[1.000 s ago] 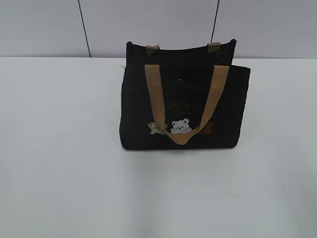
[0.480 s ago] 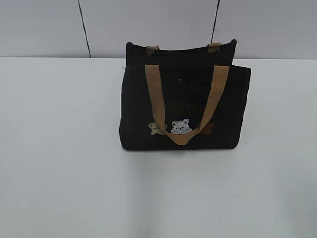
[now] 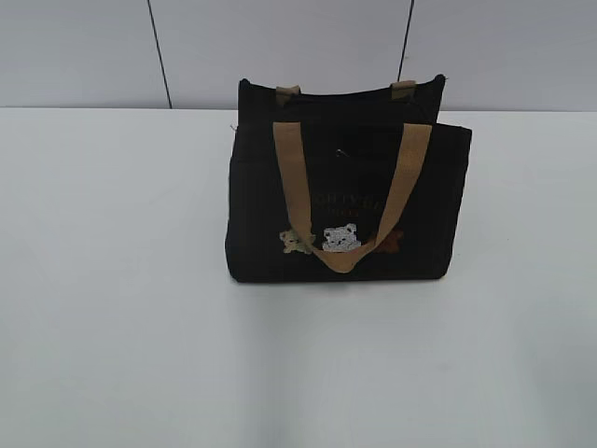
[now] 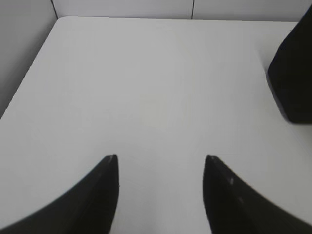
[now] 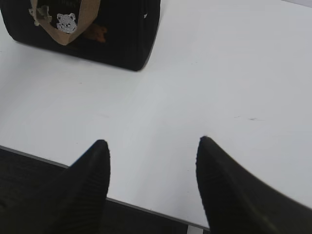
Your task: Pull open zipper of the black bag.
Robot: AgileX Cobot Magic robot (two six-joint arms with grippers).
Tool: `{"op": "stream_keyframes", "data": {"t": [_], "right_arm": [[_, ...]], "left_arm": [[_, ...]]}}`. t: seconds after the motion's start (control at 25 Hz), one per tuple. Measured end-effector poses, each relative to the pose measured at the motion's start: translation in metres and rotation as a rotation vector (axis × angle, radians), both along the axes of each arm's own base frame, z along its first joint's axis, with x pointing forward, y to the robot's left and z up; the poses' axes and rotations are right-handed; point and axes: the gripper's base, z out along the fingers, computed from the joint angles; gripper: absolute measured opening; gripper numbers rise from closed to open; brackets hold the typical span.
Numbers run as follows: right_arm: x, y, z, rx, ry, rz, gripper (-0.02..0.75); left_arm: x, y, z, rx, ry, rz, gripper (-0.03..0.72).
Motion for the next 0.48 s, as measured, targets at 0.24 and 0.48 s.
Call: {"op": "stream_keyframes", "data": {"t": [0.24, 0.48], "right_arm": [[-0.0001, 0.0003, 0.0001, 0.003, 0.000, 0.003, 0.430], [-0.0021, -0.0001, 0.0001, 0.004, 0.000, 0.081, 0.430]], "left_arm": [[-0.0003, -0.0037, -0.0001, -0.032, 0.002, 0.020, 0.418], [-0.0004, -0.0060, 0.0000, -0.053, 0.004, 0.002, 0.418]]}}
